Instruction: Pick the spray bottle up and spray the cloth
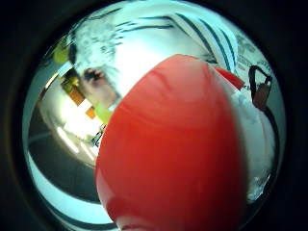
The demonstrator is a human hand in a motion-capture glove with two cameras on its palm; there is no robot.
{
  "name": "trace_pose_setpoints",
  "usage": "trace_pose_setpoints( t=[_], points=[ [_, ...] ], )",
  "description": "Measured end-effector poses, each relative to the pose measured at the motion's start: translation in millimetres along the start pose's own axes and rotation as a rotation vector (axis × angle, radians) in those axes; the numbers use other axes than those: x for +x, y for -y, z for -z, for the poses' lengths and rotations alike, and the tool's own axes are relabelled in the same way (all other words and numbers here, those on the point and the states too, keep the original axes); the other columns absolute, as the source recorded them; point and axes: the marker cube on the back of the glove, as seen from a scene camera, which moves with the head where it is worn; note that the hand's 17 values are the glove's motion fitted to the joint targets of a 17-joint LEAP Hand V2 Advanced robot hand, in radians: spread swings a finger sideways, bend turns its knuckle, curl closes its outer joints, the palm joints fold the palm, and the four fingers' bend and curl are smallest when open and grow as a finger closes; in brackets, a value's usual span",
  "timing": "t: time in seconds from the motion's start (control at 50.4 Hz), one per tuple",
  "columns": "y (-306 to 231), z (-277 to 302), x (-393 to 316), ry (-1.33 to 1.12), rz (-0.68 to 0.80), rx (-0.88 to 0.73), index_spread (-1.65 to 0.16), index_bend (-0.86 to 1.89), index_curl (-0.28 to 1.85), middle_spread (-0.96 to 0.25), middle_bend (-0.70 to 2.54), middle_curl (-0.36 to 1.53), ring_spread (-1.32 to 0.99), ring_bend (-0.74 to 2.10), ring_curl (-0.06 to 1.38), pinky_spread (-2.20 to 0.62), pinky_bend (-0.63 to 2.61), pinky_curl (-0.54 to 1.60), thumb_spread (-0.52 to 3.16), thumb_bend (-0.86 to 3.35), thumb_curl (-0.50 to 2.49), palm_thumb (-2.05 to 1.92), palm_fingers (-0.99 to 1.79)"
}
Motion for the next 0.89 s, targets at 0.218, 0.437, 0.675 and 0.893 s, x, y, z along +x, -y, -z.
trace_pose_setpoints(
  t=[0.218,0.437,0.675,0.893],
  points=[
    [26.6,-25.9,1.6,-0.061,-0.072,-0.086,-0.21,0.21,0.56,-0.11,0.57,0.53,-0.13,0.56,0.46,-0.15,0.4,0.41,0.55,-0.03,0.71,0.99,1.29],
    [10.9,-12.7,-6.5,-0.086,-0.072,-0.09,-0.21,0.21,0.58,-0.11,0.56,0.53,-0.13,0.55,0.46,-0.14,0.39,0.41,0.54,-0.03,0.73,0.99,1.29],
    [-59.5,41.7,-86.9,0.044,0.291,0.142,-0.21,0.19,0.59,-0.11,0.57,0.53,-0.12,0.55,0.46,-0.13,0.39,0.41,0.55,-0.03,0.74,0.99,1.28],
    [-99.4,101.2,-169.7,0.292,0.722,0.455,-0.21,0.19,0.6,-0.11,0.56,0.53,-0.12,0.56,0.46,-0.12,0.38,0.41,0.55,-0.03,0.75,0.99,1.28]
  ],
)
